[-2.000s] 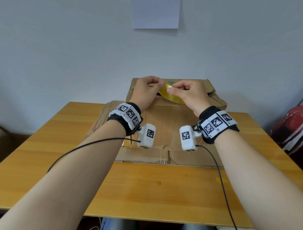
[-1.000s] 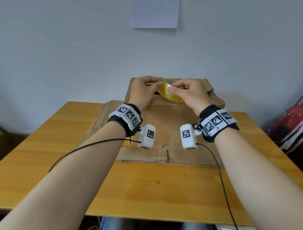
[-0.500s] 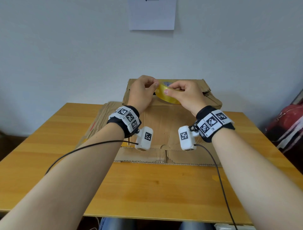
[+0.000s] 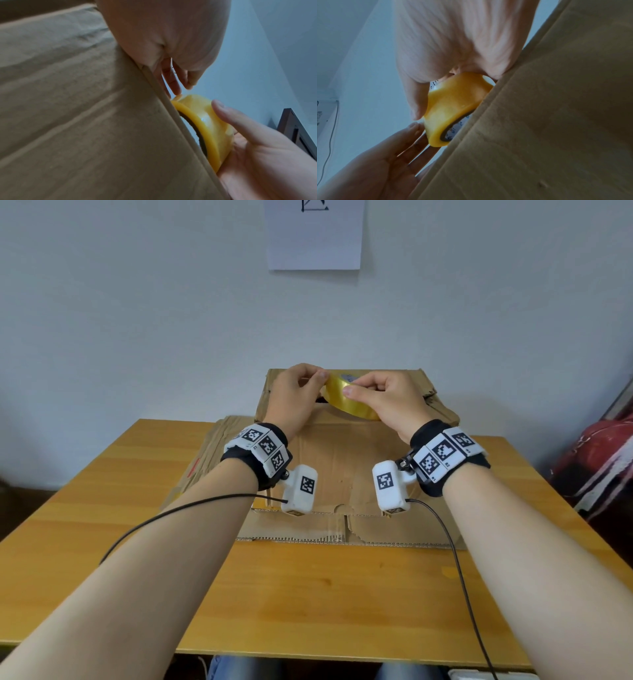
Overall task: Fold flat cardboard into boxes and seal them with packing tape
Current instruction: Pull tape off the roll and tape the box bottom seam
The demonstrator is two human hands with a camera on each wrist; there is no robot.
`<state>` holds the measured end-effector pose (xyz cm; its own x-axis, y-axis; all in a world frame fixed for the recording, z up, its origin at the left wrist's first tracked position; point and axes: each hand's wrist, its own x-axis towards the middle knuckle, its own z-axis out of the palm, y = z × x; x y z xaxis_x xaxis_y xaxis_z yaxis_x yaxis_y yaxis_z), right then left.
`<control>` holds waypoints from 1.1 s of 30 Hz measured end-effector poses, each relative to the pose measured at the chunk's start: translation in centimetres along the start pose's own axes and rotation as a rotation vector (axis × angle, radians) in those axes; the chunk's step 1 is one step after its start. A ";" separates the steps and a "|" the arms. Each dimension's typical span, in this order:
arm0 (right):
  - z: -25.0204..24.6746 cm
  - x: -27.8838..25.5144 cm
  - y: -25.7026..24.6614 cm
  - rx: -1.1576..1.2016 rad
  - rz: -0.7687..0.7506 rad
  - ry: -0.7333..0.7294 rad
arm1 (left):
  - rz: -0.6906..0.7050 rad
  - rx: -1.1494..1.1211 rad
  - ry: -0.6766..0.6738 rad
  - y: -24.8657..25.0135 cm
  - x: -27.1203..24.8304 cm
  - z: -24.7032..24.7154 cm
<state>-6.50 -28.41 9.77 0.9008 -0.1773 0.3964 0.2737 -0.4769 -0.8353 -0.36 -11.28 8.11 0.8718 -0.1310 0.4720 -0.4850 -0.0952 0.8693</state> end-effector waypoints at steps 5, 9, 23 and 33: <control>0.0 0.0 -0.1 0.025 0.024 0.008 | -0.004 -0.048 0.011 0.2 -0.2 -0.2; 0.0 0.0 0.1 0.008 0.013 -0.001 | 0.004 -0.066 0.007 0.3 -0.5 -0.1; 0.0 0.0 0.0 0.010 0.021 0.009 | 0.048 0.060 0.004 0.1 -0.2 0.2; 0.3 0.0 -0.4 0.030 0.031 0.042 | 0.075 0.077 -0.047 0.2 0.0 0.5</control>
<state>-6.51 -27.95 9.95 0.8941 -0.2283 0.3854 0.2565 -0.4444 -0.8583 -0.55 -11.83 8.22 0.8296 -0.1862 0.5264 -0.5542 -0.1591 0.8170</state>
